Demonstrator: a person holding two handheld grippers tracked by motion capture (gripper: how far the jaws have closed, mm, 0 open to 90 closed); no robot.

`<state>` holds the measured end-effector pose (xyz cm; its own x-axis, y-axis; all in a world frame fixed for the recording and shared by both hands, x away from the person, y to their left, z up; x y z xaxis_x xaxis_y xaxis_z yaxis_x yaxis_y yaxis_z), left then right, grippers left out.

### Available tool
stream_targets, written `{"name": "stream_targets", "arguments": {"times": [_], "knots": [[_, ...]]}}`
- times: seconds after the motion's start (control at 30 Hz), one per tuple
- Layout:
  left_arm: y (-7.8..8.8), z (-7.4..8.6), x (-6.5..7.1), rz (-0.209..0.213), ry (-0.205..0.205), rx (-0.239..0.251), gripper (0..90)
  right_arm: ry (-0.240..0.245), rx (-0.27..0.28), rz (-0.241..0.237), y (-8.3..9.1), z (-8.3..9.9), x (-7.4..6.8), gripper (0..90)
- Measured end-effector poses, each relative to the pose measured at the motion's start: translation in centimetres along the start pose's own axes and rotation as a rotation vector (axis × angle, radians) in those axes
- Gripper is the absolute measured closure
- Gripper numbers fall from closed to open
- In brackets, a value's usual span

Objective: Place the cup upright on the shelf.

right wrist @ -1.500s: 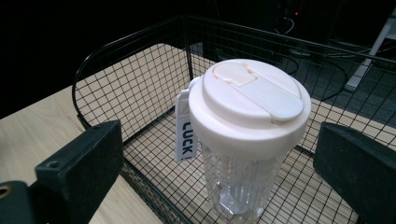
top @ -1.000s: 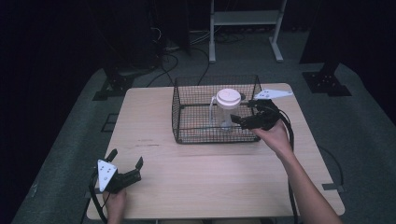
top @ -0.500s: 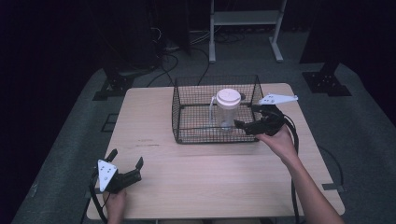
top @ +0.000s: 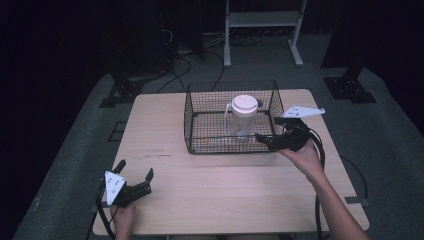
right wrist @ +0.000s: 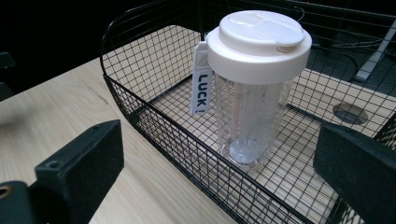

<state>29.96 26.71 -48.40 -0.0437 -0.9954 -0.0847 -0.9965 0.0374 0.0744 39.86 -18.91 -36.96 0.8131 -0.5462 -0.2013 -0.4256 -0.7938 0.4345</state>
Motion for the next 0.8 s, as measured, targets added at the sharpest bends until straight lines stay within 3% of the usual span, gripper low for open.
{"name": "stream_targets", "arguments": {"times": [0.8], "knots": [[0.0,0.0,0.0,-0.001,-0.005,-0.001,0.9,-0.002,-0.005,-0.002,1.5,2.0,-0.7,1.2]]}}
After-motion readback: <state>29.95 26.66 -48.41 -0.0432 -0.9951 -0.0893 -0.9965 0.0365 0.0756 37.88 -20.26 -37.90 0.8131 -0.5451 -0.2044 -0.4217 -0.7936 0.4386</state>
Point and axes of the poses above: each handheld gripper's, and its own axes: y roughly backward along the jaws, z roughly out of its underside, x roughly to its right, the point moved 4 cm from there along -y, roughly forward along the jaws, and after that the axes turned 14 degrees about -z, right-handed, at the moved point
